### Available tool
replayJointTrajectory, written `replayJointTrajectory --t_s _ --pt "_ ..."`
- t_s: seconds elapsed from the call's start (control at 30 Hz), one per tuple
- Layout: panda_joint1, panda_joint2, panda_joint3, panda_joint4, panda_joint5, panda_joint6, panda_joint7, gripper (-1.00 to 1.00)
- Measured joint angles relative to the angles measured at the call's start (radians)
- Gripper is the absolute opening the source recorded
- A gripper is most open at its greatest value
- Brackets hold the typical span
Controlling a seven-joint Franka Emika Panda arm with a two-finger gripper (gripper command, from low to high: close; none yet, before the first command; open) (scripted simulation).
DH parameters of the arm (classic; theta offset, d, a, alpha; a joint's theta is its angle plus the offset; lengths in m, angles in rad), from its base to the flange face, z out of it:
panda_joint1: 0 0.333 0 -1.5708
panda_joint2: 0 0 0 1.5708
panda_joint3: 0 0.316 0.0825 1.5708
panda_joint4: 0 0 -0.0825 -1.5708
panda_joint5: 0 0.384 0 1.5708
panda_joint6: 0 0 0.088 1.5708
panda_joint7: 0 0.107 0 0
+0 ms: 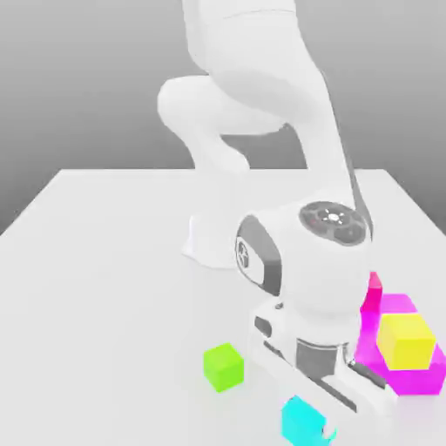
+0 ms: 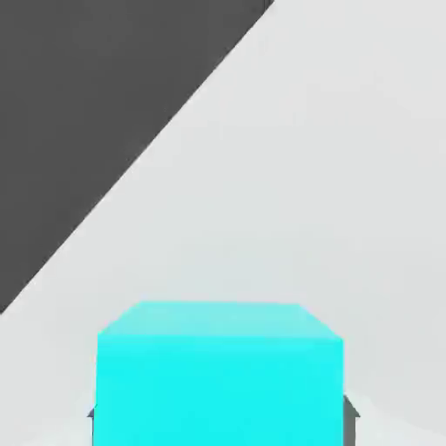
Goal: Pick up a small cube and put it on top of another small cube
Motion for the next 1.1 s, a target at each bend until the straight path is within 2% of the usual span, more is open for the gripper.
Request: replayJointTrajectory --t_s 0.1,0.4,0.5,0.53,0.57,0.6,0.63,0.8,0.97,1.1 --pt "-0.015 -0.087 0.007 -0.048 0.07 -0.041 0.065 -1.0" --pt "-0.054 -0.32 -0.058 -0.256 0.239 -0.06 0.569 -1.0" --pt "-0.086 -0.403 -0.06 -0.329 0.299 -0.056 0.738 -1.0" --pt "-0.123 -0.432 -0.03 -0.353 0.33 -0.055 0.785 -1.0" --pt "-0.123 -0.432 -0.029 -0.353 0.33 -0.054 0.786 -1.0" --pt "-0.197 -0.456 0.043 -0.375 0.385 -0.049 0.809 -1.0" --pt "-0.212 -0.463 0.058 -0.385 0.413 -0.041 0.821 -1.0" --pt "-0.199 -0.43 0.055 -0.392 0.477 0.0 0.806 -1.0" --pt "-0.198 -0.376 0.058 -0.389 0.492 0.046 0.796 -1.0" --pt "-0.194 -0.33 0.05 -0.389 0.461 0.085 0.818 -1.0"
